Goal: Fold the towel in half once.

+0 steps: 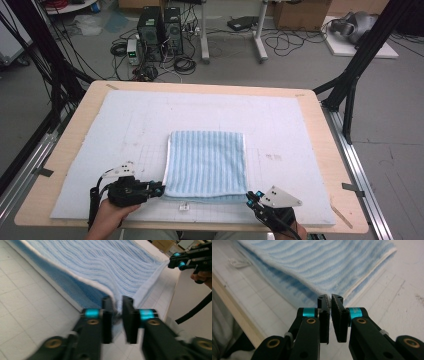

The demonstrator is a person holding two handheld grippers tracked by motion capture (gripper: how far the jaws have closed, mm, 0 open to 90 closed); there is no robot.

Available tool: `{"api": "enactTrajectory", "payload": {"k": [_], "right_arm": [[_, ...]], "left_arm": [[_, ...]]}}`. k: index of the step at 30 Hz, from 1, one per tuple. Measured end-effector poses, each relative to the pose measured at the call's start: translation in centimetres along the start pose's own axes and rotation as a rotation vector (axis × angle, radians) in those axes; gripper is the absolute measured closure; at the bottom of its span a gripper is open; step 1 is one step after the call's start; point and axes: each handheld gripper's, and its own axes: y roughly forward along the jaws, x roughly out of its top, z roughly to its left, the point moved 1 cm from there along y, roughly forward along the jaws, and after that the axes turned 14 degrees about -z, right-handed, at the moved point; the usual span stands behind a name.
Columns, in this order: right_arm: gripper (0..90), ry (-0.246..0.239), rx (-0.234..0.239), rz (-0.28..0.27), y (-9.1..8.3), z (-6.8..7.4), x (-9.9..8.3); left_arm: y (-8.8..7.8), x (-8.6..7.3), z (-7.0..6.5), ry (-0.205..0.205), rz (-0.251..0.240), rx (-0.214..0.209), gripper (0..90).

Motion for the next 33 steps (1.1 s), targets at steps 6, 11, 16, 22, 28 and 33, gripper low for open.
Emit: {"api": "enactTrajectory", "payload": {"k": [6, 11, 16, 22, 28, 33], "right_arm": [[62.4, 0.065, -0.036, -0.013, 0.1, -0.7, -0.1], [54.5, 0.084, -0.049, -0.045, 1.4, -1.5, 0.6], [71.9, 0.072, -0.016, -0.050, 3.7, -2.3, 1.4], [76.9, 0.081, 0.029, 0.026, 6.6, -2.5, 1.3], [74.9, 0.097, 0.077, 0.092, 6.8, -2.3, 0.2], [76.7, 0.099, 0.103, 0.097, 5.7, -2.2, -0.3]], "left_arm": [[0.0, 0.6, 0.5, 0.035, -0.047, 0.067, 52.6], [1.3, 1.2, 0.9, 0.072, -0.081, 0.100, 48.5], [2.7, 2.1, 1.5, 0.161, -0.091, 0.107, 59.4], [4.7, 1.6, 2.5, 0.141, -0.014, 0.148, 69.7], [5.8, 0.8, 2.0, 0.134, 0.061, 0.172, 64.8], [5.5, 0.6, 1.5, 0.143, 0.082, 0.156, 66.8]]}}
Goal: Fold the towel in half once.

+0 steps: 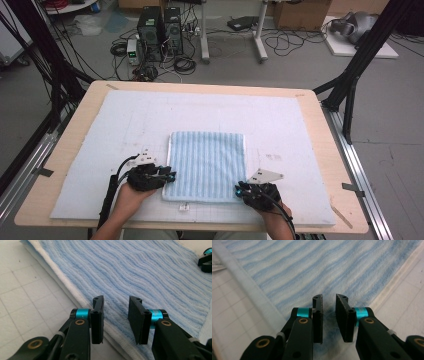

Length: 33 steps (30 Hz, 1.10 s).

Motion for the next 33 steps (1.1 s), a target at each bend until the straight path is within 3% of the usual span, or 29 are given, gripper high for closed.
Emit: {"api": "enactTrajectory", "payload": {"k": [5, 7, 8, 9, 10, 12, 15, 19, 22, 24, 28, 32, 33], "right_arm": [[74.6, 0.002, 0.023, 0.009, -0.5, 0.2, -0.1], [68.3, 0.000, 0.035, -0.003, -0.4, 0.0, 0.2], [67.9, 0.003, 0.034, -0.037, -0.4, -0.3, 0.6], [66.9, 0.007, 0.029, -0.060, -0.3, -0.5, 0.9], [66.8, 0.005, 0.015, -0.088, -0.2, -1.1, 1.5], [67.6, 0.007, -0.003, -0.104, 0.4, -2.2, 2.4], [72.7, 0.006, -0.043, -0.114, 2.0, -4.1, 3.8], [77.1, 0.010, -0.094, -0.086, 4.4, -6.4, 5.2], [77.8, 0.039, -0.111, -0.075, 6.1, -7.6, 6.1], [77.8, 0.058, -0.115, -0.059, 7.2, -8.3, 6.3], [77.8, 0.078, -0.130, -0.028, 8.9, -9.2, 6.5], [77.6, 0.090, -0.170, 0.012, 9.8, -10.0, 6.2], [77.1, 0.103, -0.172, 0.012, 9.8, -10.2, 6.1]], "left_arm": [[-0.2, 0.1, 0.3, -0.004, -0.006, -0.016, 69.0], [-0.1, 0.5, 0.8, 0.000, -0.039, -0.007, 65.0], [0.0, 0.8, 1.1, -0.003, -0.055, -0.002, 63.8], [0.0, 1.2, 1.6, -0.010, -0.104, -0.002, 63.8], [0.1, 1.6, 2.1, -0.008, -0.132, 0.002, 64.7], [0.5, 2.4, 3.0, 0.003, -0.136, 0.016, 70.2], [1.6, 3.6, 4.4, 0.005, -0.137, 0.048, 71.3], [3.3, 5.1, 6.0, -0.005, -0.155, 0.067, 72.4], [4.8, 5.6, 7.1, -0.017, -0.165, 0.095, 72.3], [5.8, 5.6, 7.7, -0.030, -0.122, 0.111, 72.9], [7.0, 5.5, 8.2, -0.022, -0.109, 0.146, 73.6], [7.8, 5.3, 8.5, -0.043, -0.052, 0.179, 74.8], [8.0, 5.4, 8.4, -0.026, -0.047, 0.197, 74.8]]}}
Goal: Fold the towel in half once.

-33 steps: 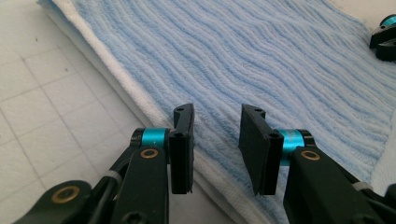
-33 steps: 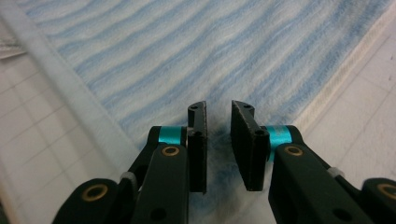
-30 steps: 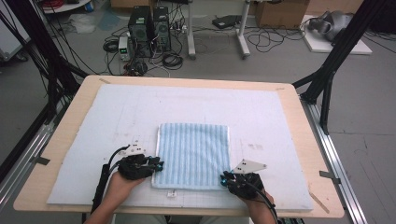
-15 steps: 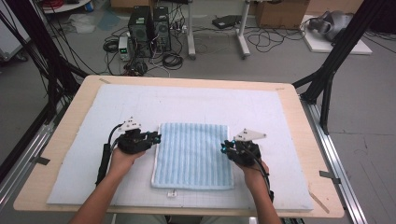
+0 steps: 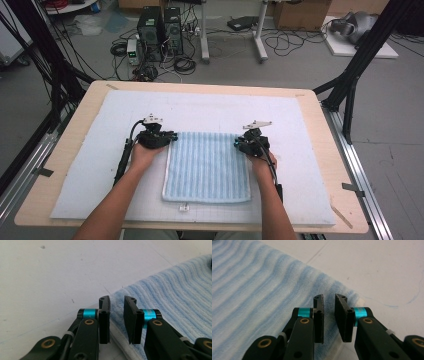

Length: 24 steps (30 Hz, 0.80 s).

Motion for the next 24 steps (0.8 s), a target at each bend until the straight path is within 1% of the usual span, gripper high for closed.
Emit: {"api": "enactTrajectory", "payload": {"k": [1, 3, 5, 6, 7, 9, 10, 11, 13, 14, 15, 16, 18, 19, 20, 21, 22, 23, 24], "right_arm": [[76.8, 0.009, -0.003, -0.002, 0.0, -0.2, -0.1], [76.1, 0.001, -0.008, -0.007, 0.1, -0.3, -0.1], [76.0, -0.004, -0.018, -0.010, 0.1, -0.4, -0.2], [76.0, -0.009, -0.036, -0.010, 0.1, -0.6, -0.2], [75.9, -0.003, -0.040, -0.013, 0.0, -0.7, -0.2], [75.6, 0.012, -0.041, -0.016, 0.0, -0.8, -0.2], [74.1, 0.003, -0.038, -0.018, 0.0, -0.8, -0.2], [72.2, 0.001, -0.039, -0.019, -0.1, -0.7, -0.1], [69.1, 0.010, -0.027, -0.046, -0.7, -0.8, 0.1], [66.1, 0.007, -0.028, -0.053, -1.0, -0.9, 0.1], [61.3, 0.007, -0.025, -0.067, -1.5, -1.0, 0.2], [57.6, 0.018, -0.023, -0.072, -1.9, -1.2, 0.3], [48.1, 0.002, -0.020, -0.082, -2.8, -1.3, 0.3], [44.4, 0.004, -0.012, -0.091, -3.3, -1.4, 0.3], [40.4, 0.003, 0.003, -0.101, -3.8, -1.5, 0.3], [36.8, 0.000, 0.010, -0.108, -4.3, -1.5, 0.3], [32.7, -0.003, 0.019, -0.118, -4.8, -1.6, 0.3], [27.9, -0.009, 0.027, -0.123, -5.3, -1.7, 0.2], [24.2, -0.013, 0.036, -0.118, -5.6, -1.7, 0.1]], "left_arm": [[0.1, 0.0, -0.1, 0.007, 0.005, 0.006, 75.0], [0.4, 0.0, -0.3, 0.021, 0.004, 0.030, 75.6], [0.4, 0.0, -0.4, 0.032, 0.007, 0.035, 76.7], [0.4, 0.0, -0.3, 0.023, 0.007, 0.035, 76.9], [0.4, 0.0, -0.2, 0.013, 0.004, 0.032, 77.1], [0.3, 0.1, -0.2, 0.014, 0.004, 0.028, 77.0], [0.3, 0.1, -0.2, 0.012, 0.000, 0.021, 74.7], [0.1, 0.1, -0.2, 0.009, -0.008, 0.020, 69.1], [-0.1, 0.3, 0.1, -0.018, -0.017, 0.013, 52.4], [-0.5, 0.4, 0.3, -0.051, -0.036, -0.005, 47.1], [-0.8, 0.6, 0.3, -0.057, -0.062, -0.015, 44.0], [-1.3, 0.8, 0.3, -0.056, -0.087, -0.022, 40.0], [-2.3, 1.2, 0.3, -0.068, -0.142, -0.041, 34.6], [-2.8, 1.4, 0.2, -0.074, -0.157, -0.051, 30.3], [-3.2, 1.5, 0.1, -0.060, -0.176, -0.073, 26.1], [-3.8, 1.5, 0.0, -0.046, -0.204, -0.094, 23.5], [-4.2, 1.5, -0.2, -0.031, -0.228, -0.100, 20.9], [-4.6, 1.5, -0.2, -0.024, -0.235, -0.099, 19.2], [-5.0, 1.5, -0.2, -0.029, -0.245, -0.119, 19.2]]}}
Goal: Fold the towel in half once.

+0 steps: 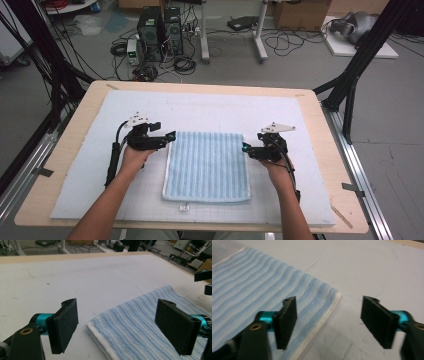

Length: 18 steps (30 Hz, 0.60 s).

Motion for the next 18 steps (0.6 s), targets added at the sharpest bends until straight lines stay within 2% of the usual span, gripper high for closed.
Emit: {"api": "enactTrajectory", "payload": {"k": [3, 7, 9, 13, 18], "right_arm": [[11.4, -0.028, 0.005, -0.017, -1.3, 0.0, 0.0], [11.1, -0.042, 0.001, -0.072, -2.9, -0.2, 0.2], [11.2, -0.021, -0.012, -0.103, -3.5, -0.5, 0.1], [11.2, -0.002, -0.026, -0.115, -4.0, -0.6, 0.0], [11.2, -0.012, 0.007, -0.123, -4.0, -0.2, 0.2]], "left_arm": [[-1.0, 0.4, -0.3, 0.008, -0.018, -0.022, 19.2], [-1.9, 0.8, -0.8, 0.019, -0.044, -0.031, 19.0], [-2.2, 0.7, -0.9, 0.016, -0.048, -0.037, 18.9], [-2.5, 0.7, -1.1, 0.016, -0.042, -0.036, 18.9], [-3.0, 1.0, -1.1, -0.004, -0.062, -0.033, 18.9]]}}
